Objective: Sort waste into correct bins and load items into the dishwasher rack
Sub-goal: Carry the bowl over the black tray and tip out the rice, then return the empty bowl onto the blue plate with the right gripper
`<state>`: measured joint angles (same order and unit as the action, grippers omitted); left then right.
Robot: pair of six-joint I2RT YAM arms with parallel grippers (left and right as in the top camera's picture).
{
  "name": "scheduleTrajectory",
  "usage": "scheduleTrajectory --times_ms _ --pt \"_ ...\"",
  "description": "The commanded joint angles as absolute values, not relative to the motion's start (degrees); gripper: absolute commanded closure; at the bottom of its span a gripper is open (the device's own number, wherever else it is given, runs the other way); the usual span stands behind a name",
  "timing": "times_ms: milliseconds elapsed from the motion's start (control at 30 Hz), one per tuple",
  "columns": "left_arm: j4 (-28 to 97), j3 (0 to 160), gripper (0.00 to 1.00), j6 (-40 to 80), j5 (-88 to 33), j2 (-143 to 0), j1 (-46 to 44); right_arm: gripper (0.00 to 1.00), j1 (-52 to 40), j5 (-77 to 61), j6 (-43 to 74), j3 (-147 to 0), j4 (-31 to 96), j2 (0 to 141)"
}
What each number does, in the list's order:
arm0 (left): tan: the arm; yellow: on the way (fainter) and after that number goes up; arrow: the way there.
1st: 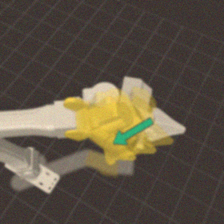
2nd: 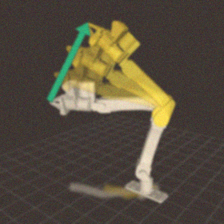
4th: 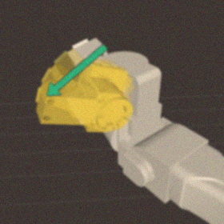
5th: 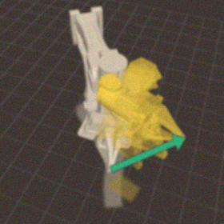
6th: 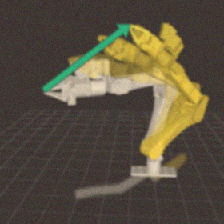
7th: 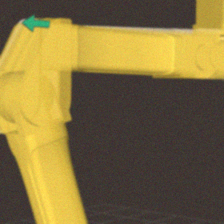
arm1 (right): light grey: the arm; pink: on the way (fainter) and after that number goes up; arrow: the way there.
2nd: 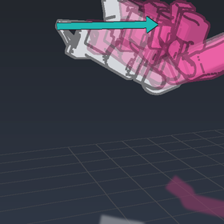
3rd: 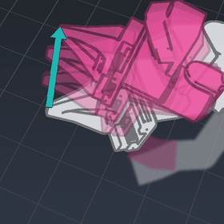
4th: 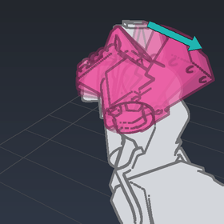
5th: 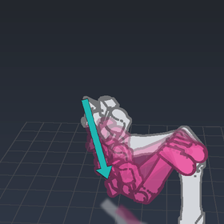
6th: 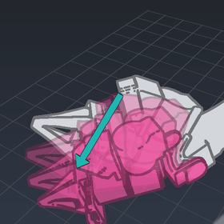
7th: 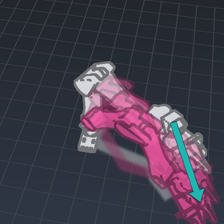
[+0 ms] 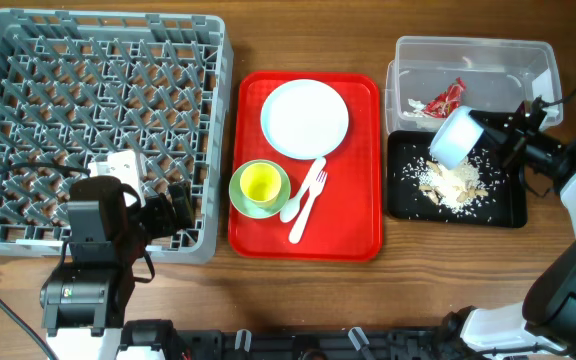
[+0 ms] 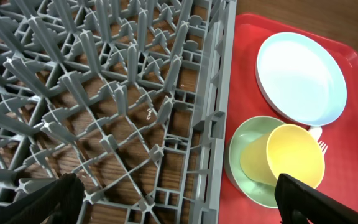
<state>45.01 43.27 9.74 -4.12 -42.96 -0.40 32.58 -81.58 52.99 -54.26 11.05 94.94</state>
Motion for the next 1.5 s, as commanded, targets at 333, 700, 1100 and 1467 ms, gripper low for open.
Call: scheduleTrajectory --times_ms 333,700,1100,1467 --pt "44.86 44.38 0.00 10.31 -3.36 -42.87 -0.14 0.96 32.84 -91.31 53.71 -53.87 3.46 95.48" --pt "44.86 44.38 0.00 10.31 -3.36 -42.87 -0.14 0.96 32.77 -86.78 52.23 -53.87 3.64 95.48" --pt "44.84 44.38 0.00 10.31 -3.36 -42.87 -0.14 0.96 25.08 -62.22 29.87 -53.87 17.65 95.46" --pt "44.84 44.38 0.00 10.31 -3.36 -42.87 -0.14 0.96 20.86 -50.59 15.29 -54.04 29.61 90.26"
